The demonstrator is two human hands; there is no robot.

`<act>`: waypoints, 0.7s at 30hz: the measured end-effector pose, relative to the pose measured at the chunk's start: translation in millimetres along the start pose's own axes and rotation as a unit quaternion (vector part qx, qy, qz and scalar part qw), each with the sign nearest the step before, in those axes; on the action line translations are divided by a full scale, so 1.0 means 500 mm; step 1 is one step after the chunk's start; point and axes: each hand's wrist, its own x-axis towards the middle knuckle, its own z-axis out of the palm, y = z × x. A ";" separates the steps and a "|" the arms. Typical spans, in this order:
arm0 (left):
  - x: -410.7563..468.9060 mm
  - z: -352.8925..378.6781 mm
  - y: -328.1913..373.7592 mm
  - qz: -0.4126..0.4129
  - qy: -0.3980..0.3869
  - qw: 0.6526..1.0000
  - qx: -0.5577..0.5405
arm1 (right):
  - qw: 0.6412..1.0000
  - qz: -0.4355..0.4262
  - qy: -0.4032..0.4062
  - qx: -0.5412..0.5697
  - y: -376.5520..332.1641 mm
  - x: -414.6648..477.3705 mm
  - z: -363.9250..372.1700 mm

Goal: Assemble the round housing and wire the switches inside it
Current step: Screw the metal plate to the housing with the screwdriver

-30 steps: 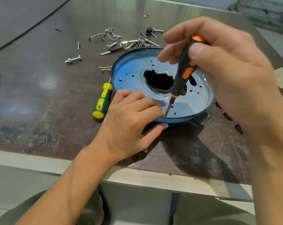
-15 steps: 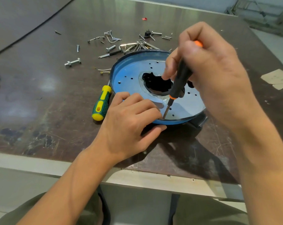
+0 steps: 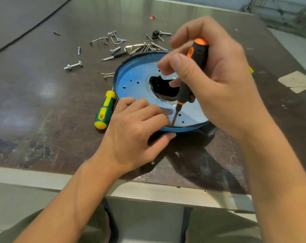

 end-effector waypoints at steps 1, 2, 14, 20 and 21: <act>0.000 0.000 0.000 0.001 0.000 1.000 -0.002 | 1.000 -0.005 -0.019 0.021 0.000 -0.002 -0.002; 0.001 0.000 0.000 0.001 0.000 1.000 -0.004 | 0.998 -0.009 -0.042 0.043 -0.003 0.000 -0.004; 0.002 -0.003 0.001 0.000 -0.004 1.000 0.004 | 0.992 0.097 -0.078 0.019 0.013 0.037 0.004; 0.000 0.002 0.000 0.000 0.000 1.000 -0.001 | 0.994 0.008 0.009 0.111 -0.003 -0.007 -0.002; 0.000 0.002 0.000 -0.001 0.000 1.000 -0.001 | 0.990 0.011 -0.007 0.137 0.001 -0.008 0.000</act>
